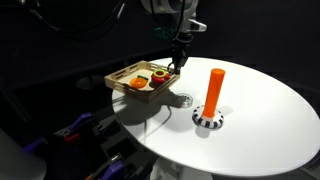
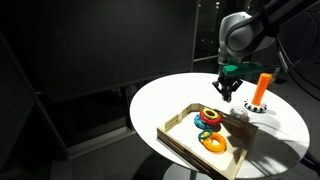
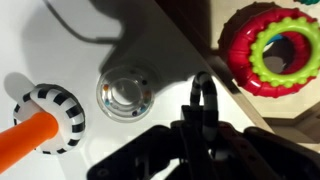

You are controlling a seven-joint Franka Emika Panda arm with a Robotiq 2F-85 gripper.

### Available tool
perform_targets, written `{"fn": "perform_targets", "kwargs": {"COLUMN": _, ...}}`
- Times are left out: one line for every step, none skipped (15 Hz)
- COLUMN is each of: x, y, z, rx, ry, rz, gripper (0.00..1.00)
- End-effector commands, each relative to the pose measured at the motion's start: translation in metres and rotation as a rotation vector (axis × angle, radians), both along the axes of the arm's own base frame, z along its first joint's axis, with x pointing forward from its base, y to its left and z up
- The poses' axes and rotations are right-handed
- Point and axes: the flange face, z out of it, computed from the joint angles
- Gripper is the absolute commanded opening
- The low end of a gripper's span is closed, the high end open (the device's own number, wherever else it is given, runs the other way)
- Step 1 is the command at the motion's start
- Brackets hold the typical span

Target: Put the small striped ring in the box

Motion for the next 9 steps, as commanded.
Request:
{"fn": "perform_targets", "kwargs": {"x": 0.002, "y": 0.021, "z": 0.022, "rx": 0.057, "ry": 0.009, "rz": 0.038, "gripper": 0.04}}
{"fn": "perform_targets", "kwargs": {"x": 0.002, "y": 0.026, "z": 0.025, "rx": 0.065, "ry": 0.011, "rz": 0.045, "gripper": 0.04}}
{"fn": "perform_targets", "kwargs": {"x": 0.002, "y": 0.030, "z": 0.027, "rx": 0.072, "ry": 0.014, "rz": 0.051, "gripper": 0.04}}
{"fn": "perform_targets", "kwargs": {"x": 0.002, "y": 0.031, "z": 0.030, "rx": 0.076, "ry": 0.018, "rz": 0.058, "gripper": 0.04}}
{"fn": "perform_targets", "kwargs": {"x": 0.001, "y": 0.030, "z": 0.032, "rx": 0.078, "ry": 0.024, "rz": 0.065, "gripper": 0.04}}
{"fn": "perform_targets", "kwargs": {"x": 0.001, "y": 0.033, "z": 0.019, "rx": 0.052, "ry": 0.008, "rz": 0.047, "gripper": 0.11}}
{"fn": "perform_targets", "kwargs": {"x": 0.001, "y": 0.033, "z": 0.020, "rx": 0.053, "ry": 0.011, "rz": 0.053, "gripper": 0.11}}
{"fn": "perform_targets", "kwargs": {"x": 0.001, "y": 0.033, "z": 0.021, "rx": 0.054, "ry": 0.011, "rz": 0.056, "gripper": 0.11}}
{"fn": "perform_targets", "kwargs": {"x": 0.001, "y": 0.033, "z": 0.021, "rx": 0.055, "ry": 0.012, "rz": 0.058, "gripper": 0.11}}
